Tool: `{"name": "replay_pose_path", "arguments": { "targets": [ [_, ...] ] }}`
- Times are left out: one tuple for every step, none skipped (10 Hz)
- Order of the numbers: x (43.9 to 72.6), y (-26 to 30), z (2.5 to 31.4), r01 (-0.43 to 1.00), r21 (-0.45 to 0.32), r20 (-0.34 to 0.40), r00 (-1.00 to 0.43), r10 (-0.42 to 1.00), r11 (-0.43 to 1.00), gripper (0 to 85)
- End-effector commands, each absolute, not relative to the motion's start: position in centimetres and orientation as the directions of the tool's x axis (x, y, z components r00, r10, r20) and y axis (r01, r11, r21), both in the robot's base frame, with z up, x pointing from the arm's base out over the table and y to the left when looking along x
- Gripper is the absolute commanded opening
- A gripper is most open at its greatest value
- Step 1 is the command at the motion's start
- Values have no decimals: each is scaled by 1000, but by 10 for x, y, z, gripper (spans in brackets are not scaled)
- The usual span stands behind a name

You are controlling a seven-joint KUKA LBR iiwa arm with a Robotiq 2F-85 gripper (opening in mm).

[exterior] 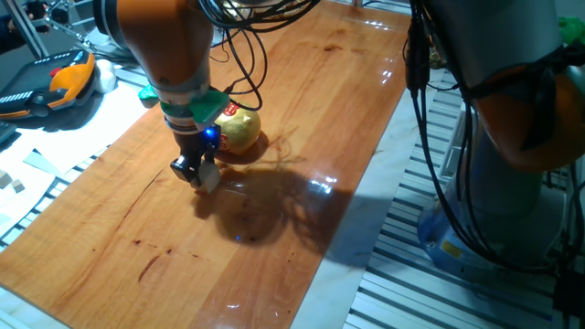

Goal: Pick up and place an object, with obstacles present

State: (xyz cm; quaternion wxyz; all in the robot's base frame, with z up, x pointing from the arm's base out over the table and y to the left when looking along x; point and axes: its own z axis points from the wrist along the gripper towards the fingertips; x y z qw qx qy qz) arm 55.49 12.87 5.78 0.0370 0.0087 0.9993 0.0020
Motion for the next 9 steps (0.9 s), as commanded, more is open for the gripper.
{"name": "replay_pose_path", "arguments": {
  "targets": [
    [555,128,57,15,6,-74,-997,15,1000,0],
    [555,127,56,16,6,-75,-997,17,1000,0],
    [555,126,54,16,6,-78,-997,17,1000,0],
    [555,126,54,13,0,-82,-997,13,1000,0],
    [554,126,54,10,-5,-82,-997,10,1000,0],
    [554,127,54,9,-8,-82,-997,8,1000,0],
    [553,127,53,10,-10,-85,-996,9,1000,170],
    [553,128,54,10,-11,-85,-996,9,1000,170],
    [553,128,53,12,-11,-88,-996,11,1000,340]
  ]
}}
